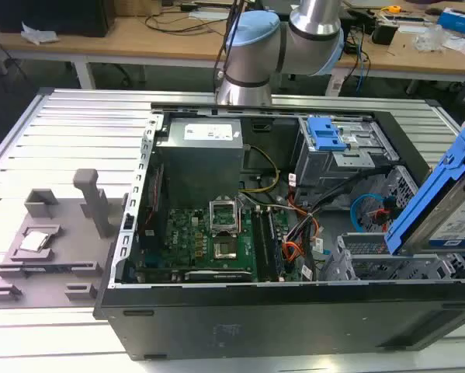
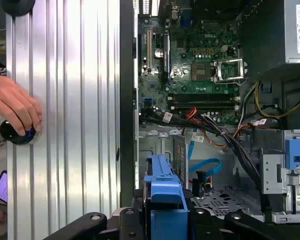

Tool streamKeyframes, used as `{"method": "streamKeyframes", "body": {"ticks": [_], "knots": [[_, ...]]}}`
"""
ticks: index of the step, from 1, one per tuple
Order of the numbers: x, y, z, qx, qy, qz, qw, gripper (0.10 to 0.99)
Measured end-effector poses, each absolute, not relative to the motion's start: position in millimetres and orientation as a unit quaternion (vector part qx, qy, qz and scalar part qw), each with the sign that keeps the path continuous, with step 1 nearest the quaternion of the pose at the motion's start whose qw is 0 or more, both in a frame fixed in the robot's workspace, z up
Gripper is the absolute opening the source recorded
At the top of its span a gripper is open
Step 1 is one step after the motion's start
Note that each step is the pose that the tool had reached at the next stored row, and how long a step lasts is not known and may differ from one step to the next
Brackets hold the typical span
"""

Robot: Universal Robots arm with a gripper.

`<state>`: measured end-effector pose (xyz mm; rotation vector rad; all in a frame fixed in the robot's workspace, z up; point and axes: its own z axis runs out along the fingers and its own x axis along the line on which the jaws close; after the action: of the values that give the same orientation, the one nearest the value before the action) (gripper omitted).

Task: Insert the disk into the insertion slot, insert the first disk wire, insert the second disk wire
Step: 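Insert the disk into the insertion slot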

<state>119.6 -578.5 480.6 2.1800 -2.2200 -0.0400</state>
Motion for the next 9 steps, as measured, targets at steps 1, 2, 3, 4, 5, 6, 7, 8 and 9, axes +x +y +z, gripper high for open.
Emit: {"method": "streamKeyframes", "body": {"ticks": [1, 2, 3, 4, 5, 6, 7, 8, 9], "knots": [[119.6, -578.5, 479.1, 0.701, -0.713, -0.013, 0.015, 0.369], [119.6, -578.5, 478.3, 0.701, -0.713, -0.013, 0.015, 0.369], [119.6, -578.5, 477.7, 0.701, -0.713, -0.013, 0.015, 0.369], [119.6, -578.5, 477.2, 0.701, -0.713, -0.013, 0.015, 0.369], [119.6, -578.5, 476.0, 0.701, -0.713, -0.013, 0.015, 0.369], [119.6, -578.5, 474.8, 0.7, -0.713, -0.013, 0.015, 0.369], [119.6, -578.5, 473.2, 0.701, -0.713, -0.013, 0.015, 0.369], [119.6, -578.5, 472.1, 0.701, -0.713, -0.013, 0.015, 0.369], [119.6, -578.5, 471.5, 0.701, -0.713, -0.013, 0.015, 0.369]]}}
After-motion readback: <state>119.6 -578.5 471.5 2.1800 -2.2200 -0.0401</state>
